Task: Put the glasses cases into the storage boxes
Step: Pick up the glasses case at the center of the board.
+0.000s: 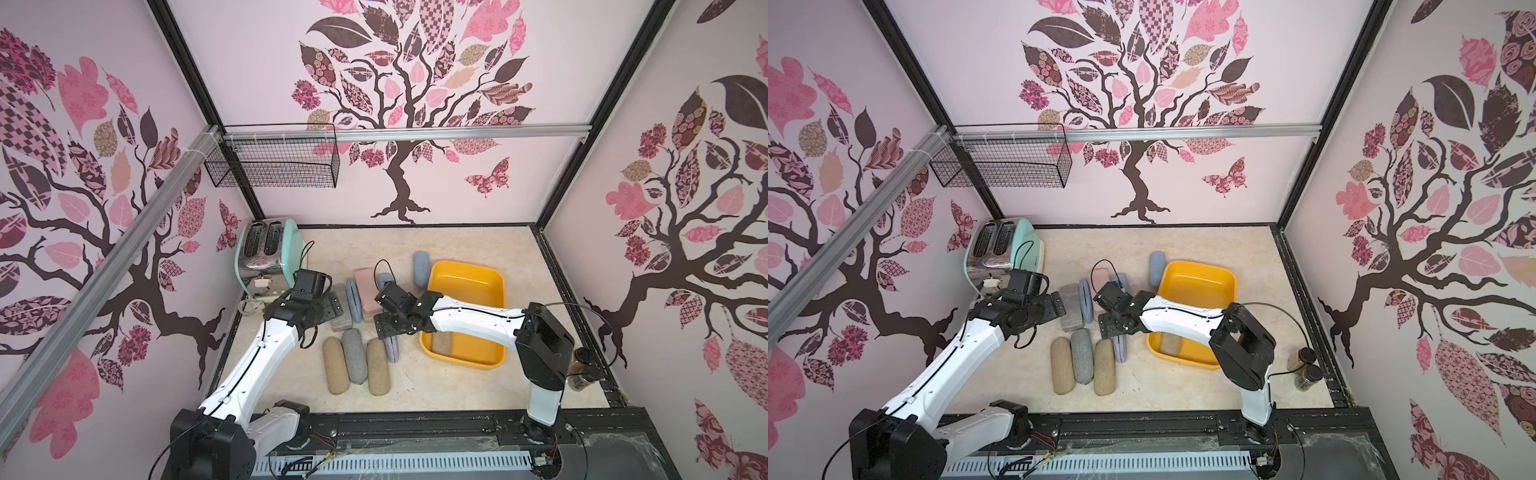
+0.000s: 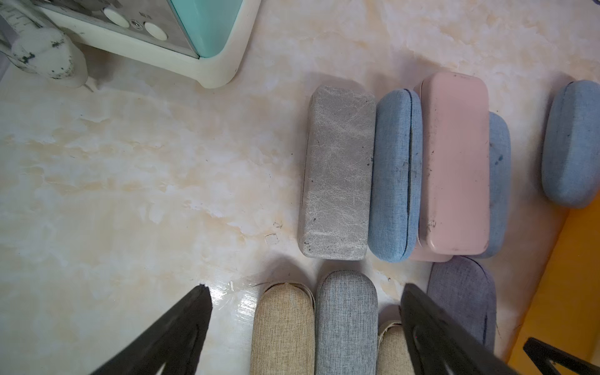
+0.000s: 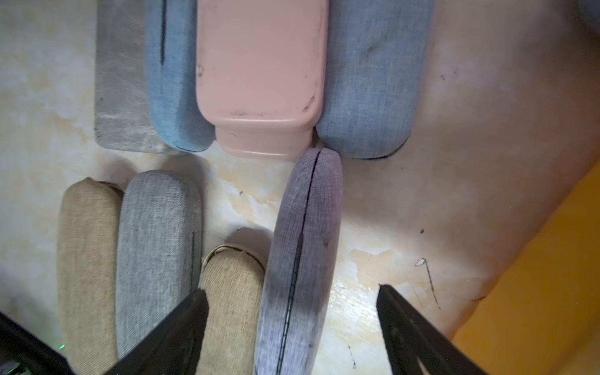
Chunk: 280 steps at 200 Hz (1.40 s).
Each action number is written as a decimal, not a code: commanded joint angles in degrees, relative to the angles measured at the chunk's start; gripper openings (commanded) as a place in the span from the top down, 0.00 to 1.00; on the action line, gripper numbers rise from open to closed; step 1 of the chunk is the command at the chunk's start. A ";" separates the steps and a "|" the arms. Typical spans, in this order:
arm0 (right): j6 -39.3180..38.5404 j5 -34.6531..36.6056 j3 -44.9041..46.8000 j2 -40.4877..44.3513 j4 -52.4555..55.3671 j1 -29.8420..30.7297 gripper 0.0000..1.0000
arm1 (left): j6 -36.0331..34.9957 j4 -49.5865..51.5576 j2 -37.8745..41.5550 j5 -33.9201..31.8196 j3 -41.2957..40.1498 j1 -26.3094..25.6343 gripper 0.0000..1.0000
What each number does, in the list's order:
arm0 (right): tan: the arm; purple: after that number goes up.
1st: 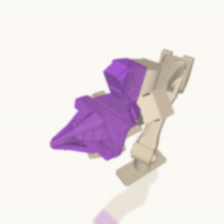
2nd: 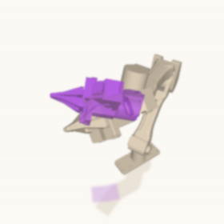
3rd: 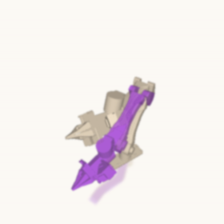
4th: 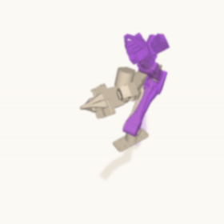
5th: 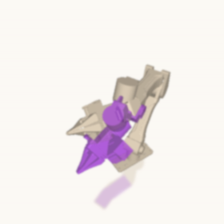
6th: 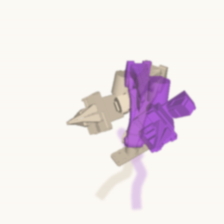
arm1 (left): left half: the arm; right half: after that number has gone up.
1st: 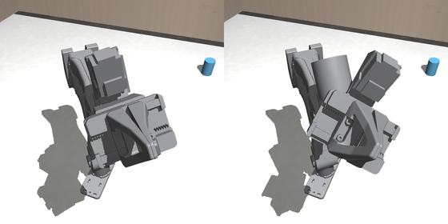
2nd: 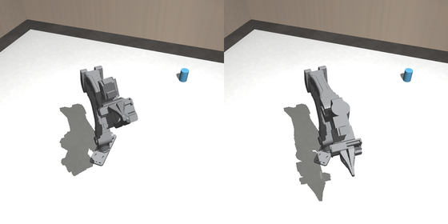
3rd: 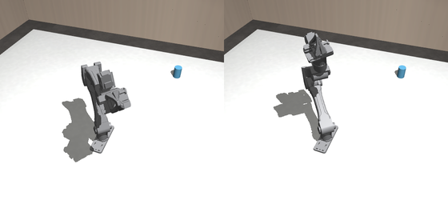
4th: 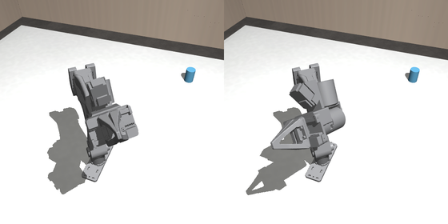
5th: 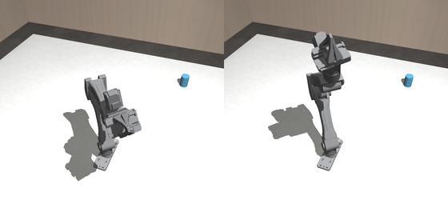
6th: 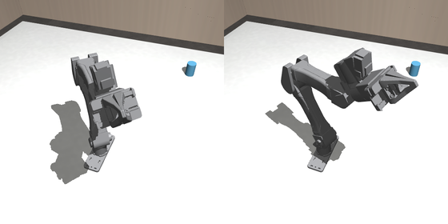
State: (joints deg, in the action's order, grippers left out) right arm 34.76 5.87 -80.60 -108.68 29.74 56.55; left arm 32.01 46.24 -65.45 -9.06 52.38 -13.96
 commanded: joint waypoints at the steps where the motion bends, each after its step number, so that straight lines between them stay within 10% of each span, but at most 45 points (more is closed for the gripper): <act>1: 0.62 1.21 -2.48 -3.02 3.21 0.40 0.18 | -1.53 0.39 -0.87 1.55 0.18 0.32 0.07; 280: 2.35 1.08 -1.46 -0.86 2.44 0.62 0.61 | -1.23 -1.78 -2.49 5.62 0.17 1.47 0.09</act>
State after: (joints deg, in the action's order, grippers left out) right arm 36.23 6.57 -81.80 -113.08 32.34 56.93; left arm 31.27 45.60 -67.77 -3.81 52.38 -12.78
